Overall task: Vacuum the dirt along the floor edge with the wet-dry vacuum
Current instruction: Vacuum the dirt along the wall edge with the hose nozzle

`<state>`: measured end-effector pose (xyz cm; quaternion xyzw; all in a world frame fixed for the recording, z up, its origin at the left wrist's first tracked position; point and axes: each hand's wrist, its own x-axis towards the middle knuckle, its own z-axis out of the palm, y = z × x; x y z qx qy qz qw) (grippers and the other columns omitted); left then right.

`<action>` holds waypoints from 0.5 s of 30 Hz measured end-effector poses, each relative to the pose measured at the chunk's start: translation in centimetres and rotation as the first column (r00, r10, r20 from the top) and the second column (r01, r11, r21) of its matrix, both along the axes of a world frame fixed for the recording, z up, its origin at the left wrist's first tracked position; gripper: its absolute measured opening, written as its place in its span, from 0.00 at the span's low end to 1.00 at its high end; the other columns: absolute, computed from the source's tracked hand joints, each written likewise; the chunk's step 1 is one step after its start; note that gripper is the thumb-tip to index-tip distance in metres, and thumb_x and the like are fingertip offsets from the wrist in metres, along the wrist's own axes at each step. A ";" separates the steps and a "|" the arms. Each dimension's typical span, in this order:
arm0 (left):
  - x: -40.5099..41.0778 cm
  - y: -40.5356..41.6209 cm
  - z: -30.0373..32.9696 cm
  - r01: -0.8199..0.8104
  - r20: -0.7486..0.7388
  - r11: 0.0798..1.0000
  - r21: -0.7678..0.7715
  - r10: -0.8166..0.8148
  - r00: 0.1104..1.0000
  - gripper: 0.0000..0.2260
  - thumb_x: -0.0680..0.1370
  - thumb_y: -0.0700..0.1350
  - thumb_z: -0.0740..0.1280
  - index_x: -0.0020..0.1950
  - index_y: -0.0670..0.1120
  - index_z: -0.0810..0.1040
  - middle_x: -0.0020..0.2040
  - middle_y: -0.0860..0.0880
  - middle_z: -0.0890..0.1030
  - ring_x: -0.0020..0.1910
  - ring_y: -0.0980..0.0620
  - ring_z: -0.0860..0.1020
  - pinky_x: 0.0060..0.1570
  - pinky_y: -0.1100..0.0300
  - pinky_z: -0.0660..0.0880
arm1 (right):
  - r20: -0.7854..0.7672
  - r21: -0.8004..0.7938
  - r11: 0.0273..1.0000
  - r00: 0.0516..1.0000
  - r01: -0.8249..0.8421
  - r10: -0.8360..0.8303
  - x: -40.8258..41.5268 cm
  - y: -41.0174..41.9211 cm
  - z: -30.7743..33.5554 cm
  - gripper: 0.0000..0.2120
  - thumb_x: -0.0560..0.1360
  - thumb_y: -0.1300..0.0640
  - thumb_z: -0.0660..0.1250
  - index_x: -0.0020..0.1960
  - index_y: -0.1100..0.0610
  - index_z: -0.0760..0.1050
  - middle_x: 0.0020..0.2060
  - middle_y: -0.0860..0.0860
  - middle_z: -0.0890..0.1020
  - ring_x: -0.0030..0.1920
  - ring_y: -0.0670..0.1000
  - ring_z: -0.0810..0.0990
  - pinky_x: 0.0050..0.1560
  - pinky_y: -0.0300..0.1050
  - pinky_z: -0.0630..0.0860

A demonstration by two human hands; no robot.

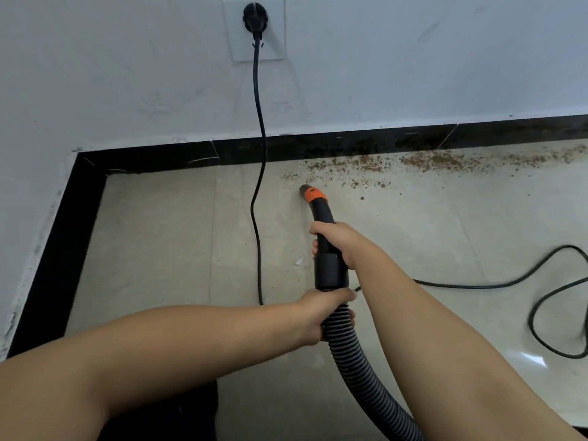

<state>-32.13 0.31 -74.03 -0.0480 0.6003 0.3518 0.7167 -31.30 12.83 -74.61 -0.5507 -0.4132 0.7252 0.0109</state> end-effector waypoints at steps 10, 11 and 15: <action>1.7 3.3 0.3 0.196 0.004 0.980 0.036 -0.196 0.981 0.06 0.76 0.41 0.69 0.45 0.43 0.72 0.33 0.47 0.77 0.29 0.52 0.77 0.31 0.61 0.77 | 0.043 0.052 0.965 0.964 0.258 -0.261 4.5 3.2 -0.7 0.06 0.73 0.63 0.66 0.47 0.61 0.69 0.29 0.55 0.75 0.26 0.52 0.74 0.35 0.45 0.76; 1.9 3.8 0.3 0.191 0.006 0.981 0.043 -0.192 0.981 0.06 0.76 0.41 0.69 0.45 0.43 0.72 0.32 0.47 0.77 0.28 0.52 0.76 0.28 0.62 0.76 | 0.041 0.057 0.962 0.962 0.269 -0.271 4.9 3.8 -0.7 0.06 0.73 0.63 0.66 0.47 0.61 0.69 0.29 0.55 0.75 0.26 0.51 0.74 0.35 0.45 0.76; 2.6 4.6 0.2 0.084 -0.002 0.994 0.064 -0.084 0.996 0.06 0.76 0.40 0.69 0.46 0.42 0.72 0.33 0.46 0.76 0.26 0.53 0.76 0.24 0.65 0.75 | 0.038 0.058 0.971 0.971 0.233 -0.235 4.8 5.0 -0.8 0.06 0.73 0.62 0.66 0.47 0.60 0.69 0.29 0.55 0.75 0.26 0.52 0.74 0.35 0.45 0.76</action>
